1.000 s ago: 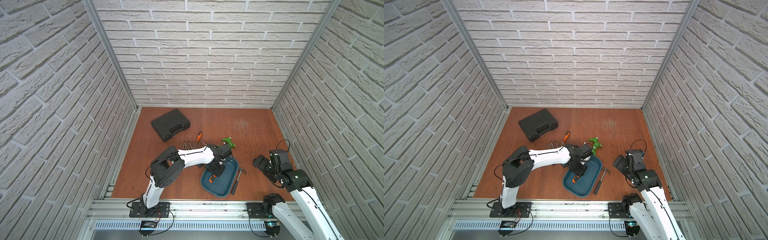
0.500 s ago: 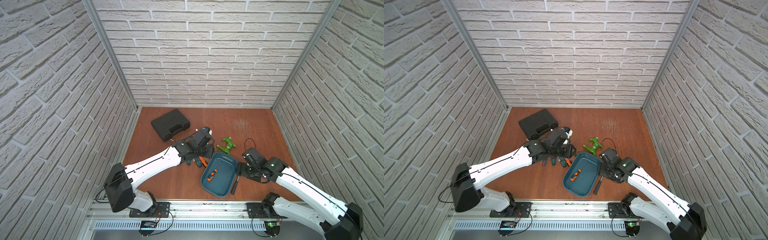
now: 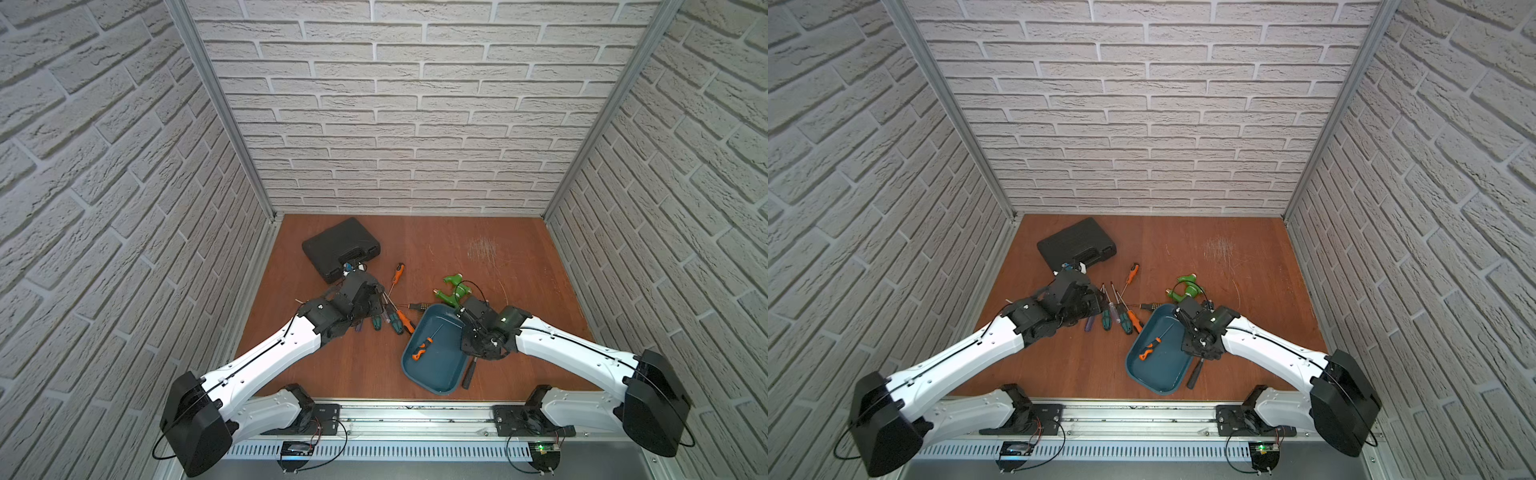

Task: Put the screwdriver on the desktop into the storage box
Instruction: Adjust the storage box at the center of the board.

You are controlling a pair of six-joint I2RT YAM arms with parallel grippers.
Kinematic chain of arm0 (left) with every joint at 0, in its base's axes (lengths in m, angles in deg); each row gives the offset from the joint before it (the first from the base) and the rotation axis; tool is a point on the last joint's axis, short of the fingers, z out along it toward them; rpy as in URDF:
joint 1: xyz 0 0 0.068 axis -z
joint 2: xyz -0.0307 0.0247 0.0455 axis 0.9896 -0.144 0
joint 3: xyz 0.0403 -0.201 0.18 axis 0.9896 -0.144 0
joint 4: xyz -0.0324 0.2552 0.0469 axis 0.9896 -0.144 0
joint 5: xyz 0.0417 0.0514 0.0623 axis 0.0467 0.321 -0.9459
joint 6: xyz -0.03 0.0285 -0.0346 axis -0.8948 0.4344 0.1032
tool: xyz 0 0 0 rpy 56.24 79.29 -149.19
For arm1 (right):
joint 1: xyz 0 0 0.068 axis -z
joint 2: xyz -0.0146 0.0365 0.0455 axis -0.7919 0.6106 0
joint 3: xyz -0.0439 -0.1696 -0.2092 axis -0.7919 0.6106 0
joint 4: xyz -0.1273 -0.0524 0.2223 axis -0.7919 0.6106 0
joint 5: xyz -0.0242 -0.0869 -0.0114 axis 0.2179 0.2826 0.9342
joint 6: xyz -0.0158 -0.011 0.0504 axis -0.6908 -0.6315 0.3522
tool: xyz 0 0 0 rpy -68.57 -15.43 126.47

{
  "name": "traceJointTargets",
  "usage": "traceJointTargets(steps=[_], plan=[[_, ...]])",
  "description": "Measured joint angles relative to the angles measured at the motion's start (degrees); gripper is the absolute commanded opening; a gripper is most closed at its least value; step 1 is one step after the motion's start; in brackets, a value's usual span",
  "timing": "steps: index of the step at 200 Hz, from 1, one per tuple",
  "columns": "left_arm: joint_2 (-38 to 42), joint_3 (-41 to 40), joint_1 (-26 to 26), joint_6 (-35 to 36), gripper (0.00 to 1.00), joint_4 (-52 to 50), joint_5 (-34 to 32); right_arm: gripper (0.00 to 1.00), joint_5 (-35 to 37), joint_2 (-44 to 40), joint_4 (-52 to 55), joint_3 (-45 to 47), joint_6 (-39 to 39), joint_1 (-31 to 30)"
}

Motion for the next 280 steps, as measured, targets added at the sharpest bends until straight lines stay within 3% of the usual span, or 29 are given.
traceJointTargets(steps=[42,110,233,280], plan=[[0.6,-2.2,-0.7,-1.7,0.36,-0.7,-1.0,0.32,0.2,3.4,0.0,-1.2,-3.8,2.1],[4.0,-3.4,-0.7,-3.1,0.32,-3.6,-2.6,0.19,0.1,6.9,0.0,-3.9,-11.8,8.9],[6.1,-6.0,-0.9,-4.5,0.31,-5.9,-4.8,0.18,1.2,17.4,1.9,-16.5,-30.2,18.2],[6.8,-8.2,-1.0,-5.1,0.31,-6.1,-4.8,0.09,-0.4,19.0,1.3,-18.2,-33.1,19.6]])
